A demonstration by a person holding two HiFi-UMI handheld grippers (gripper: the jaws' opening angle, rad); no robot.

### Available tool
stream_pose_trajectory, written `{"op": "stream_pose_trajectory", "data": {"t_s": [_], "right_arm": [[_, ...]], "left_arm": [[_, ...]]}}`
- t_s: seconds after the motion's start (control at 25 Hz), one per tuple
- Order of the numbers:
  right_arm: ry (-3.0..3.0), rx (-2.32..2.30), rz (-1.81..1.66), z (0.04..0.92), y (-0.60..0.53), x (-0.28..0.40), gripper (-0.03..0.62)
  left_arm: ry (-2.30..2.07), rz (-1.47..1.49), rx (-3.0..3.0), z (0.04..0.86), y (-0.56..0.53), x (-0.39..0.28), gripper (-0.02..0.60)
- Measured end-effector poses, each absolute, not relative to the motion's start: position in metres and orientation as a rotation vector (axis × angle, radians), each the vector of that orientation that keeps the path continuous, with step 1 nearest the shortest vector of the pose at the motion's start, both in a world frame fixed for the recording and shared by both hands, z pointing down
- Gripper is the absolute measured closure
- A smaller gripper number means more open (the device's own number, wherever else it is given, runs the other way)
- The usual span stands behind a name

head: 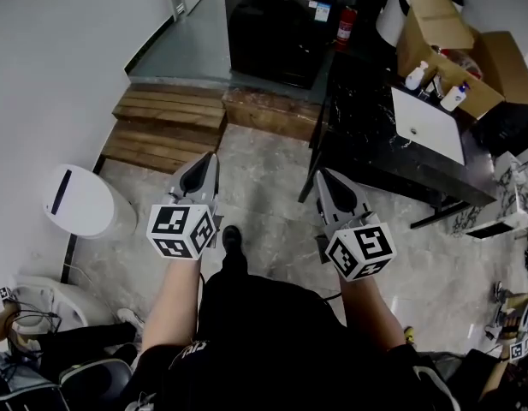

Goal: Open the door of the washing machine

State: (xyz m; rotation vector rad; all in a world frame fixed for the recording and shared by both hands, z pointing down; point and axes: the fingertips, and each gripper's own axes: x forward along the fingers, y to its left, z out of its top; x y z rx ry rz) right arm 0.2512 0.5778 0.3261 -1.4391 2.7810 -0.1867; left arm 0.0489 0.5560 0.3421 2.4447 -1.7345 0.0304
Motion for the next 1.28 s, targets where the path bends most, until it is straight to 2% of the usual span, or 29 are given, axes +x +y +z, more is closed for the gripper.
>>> {"op": "stream_pose_trajectory", "data": {"t_s": [0.4, 1.28], "right_arm": [[2.768, -1.492, -0.142, 0.322, 0.485, 0.224, 0.600], [2.870, -1.457, -0.185, 0.337, 0.308, 0.070, 0.599]], "left_arm": [[-1.672, 0.020, 2.476, 0.350, 0.462, 0.028, 0.574], [-1.538, 0.013, 2.454, 0.369, 0.291, -0.107, 0.568]]}}
